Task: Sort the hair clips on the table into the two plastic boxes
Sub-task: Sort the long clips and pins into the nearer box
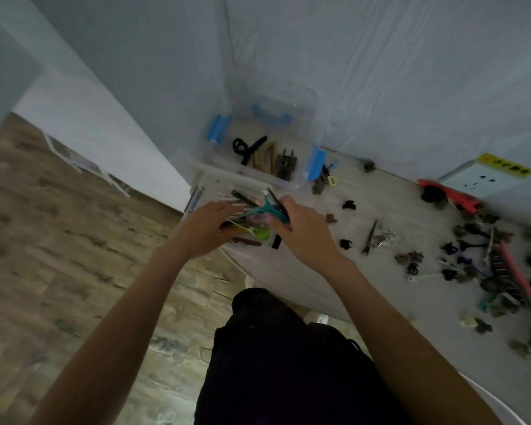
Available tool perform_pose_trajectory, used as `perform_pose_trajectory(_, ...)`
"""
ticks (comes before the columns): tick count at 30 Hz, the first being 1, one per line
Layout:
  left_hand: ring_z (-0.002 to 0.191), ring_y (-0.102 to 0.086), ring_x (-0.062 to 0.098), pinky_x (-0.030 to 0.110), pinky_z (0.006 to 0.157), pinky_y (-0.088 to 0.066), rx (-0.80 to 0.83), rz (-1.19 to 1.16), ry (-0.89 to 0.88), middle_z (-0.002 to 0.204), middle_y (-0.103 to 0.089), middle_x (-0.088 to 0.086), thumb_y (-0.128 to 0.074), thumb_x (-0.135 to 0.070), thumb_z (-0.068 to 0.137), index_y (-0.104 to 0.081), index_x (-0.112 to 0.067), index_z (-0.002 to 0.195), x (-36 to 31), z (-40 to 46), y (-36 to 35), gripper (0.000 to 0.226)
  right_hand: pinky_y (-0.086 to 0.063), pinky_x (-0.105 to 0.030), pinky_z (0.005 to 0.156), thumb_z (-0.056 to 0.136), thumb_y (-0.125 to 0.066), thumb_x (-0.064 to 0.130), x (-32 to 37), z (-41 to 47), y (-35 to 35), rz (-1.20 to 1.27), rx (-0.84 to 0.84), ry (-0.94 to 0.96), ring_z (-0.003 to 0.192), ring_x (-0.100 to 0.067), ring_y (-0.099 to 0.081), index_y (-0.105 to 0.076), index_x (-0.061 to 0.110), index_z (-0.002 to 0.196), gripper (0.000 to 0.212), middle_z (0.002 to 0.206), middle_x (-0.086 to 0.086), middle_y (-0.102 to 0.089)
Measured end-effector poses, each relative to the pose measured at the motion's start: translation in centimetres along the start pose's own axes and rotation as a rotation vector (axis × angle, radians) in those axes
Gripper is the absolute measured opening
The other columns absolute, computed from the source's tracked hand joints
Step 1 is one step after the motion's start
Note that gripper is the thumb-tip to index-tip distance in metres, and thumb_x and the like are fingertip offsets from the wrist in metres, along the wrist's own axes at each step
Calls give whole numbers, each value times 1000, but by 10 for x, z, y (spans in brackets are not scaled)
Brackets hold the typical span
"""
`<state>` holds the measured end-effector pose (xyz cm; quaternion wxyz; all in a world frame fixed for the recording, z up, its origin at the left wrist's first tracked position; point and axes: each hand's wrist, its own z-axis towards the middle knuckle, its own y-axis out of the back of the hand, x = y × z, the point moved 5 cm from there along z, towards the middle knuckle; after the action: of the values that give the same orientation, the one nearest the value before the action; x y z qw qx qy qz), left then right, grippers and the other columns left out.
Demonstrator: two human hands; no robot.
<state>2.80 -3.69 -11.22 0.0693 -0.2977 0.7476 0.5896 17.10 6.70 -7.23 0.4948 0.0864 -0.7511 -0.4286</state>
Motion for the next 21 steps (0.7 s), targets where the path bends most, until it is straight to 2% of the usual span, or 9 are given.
perform_pose_trajectory(2, 112, -57, 24, 40, 101, -42, -168, 0, 4, 122, -63, 6, -61, -25, 88, -57, -18, 123, 7, -10, 8, 36, -38, -31, 56, 95, -47, 33, 11, 14, -17, -144, 41, 28, 70, -21, -56, -49, 9, 104, 26, 85, -6, -58)
perform_pose_trajectory(4, 96, -63, 26, 40, 85, -51, -340, -43, 65, 104, -68, 7, -57, -24, 90, -62, -15, 111, 14, -21, 14, 23, -41, -34, 63, 95, -45, 32, 20, 26, -33, -306, 76, 38, 89, -29, -59, -47, 10, 116, 30, 104, -11, -60)
perform_pose_trajectory(7, 80, -63, 20, 33, 65, -52, -533, -140, 154, 90, -68, 3, -46, -32, 92, -61, -15, 98, 17, -33, 21, 23, -46, -37, 74, 96, -43, 29, 33, 41, -55, -416, 111, 43, 105, -28, -55, -41, 11, 129, 37, 123, -12, -55)
perform_pose_trajectory(10, 76, -60, 16, 28, 59, -47, -624, -173, 153, 87, -67, 0, -42, -33, 91, -61, -15, 97, 14, -38, 26, 26, -42, -38, 92, 91, -53, 29, 33, 49, -70, -338, 185, 40, 120, -26, -44, -38, 11, 134, 49, 135, -10, -46)
perform_pose_trajectory(12, 77, -59, 14, 25, 60, -47, -644, -170, 128, 89, -67, -1, -44, -29, 92, -60, -17, 99, 11, -35, 27, 21, -36, -36, 101, 88, -57, 28, 30, 46, -70, -253, 196, 18, 123, -26, -41, -37, 12, 136, 55, 138, -9, -44)
perform_pose_trajectory(14, 82, -59, 14, 23, 65, -47, -635, -187, 63, 93, -66, 0, -46, -27, 92, -60, -16, 101, 3, -27, 28, 20, -39, -37, 99, 87, -57, 22, 30, 36, -56, -203, 114, 46, 118, -27, -47, -47, 10, 130, 45, 130, -11, -52)
perform_pose_trajectory(17, 87, -59, 14, 18, 73, -44, -580, -199, -89, 96, -67, 4, -46, -27, 91, -62, -12, 105, -22, -12, 29, 26, -52, -36, 74, 87, -53, 21, 20, 8, -18, -216, -141, 111, 91, -27, -62, -65, 11, 103, 22, 102, -10, -67)
perform_pose_trajectory(19, 88, -62, 16, 22, 74, -48, -488, -243, -214, 98, -68, 4, -46, -27, 92, -61, -13, 108, -48, 1, 26, 27, -49, -30, 73, 89, -51, 21, -10, -13, 12, -234, -263, -43, 90, -23, -62, -66, 15, 100, 20, 100, -6, -68)
perform_pose_trajectory(21, 90, -63, 17, 29, 75, -53, -381, -258, -313, 101, -67, 4, -46, -26, 92, -58, -15, 113, -74, 11, 18, 26, -44, -30, 80, 88, -55, 15, -51, -33, 35, -226, -337, -290, 97, -25, -59, -65, 15, 105, 19, 105, -7, -66)
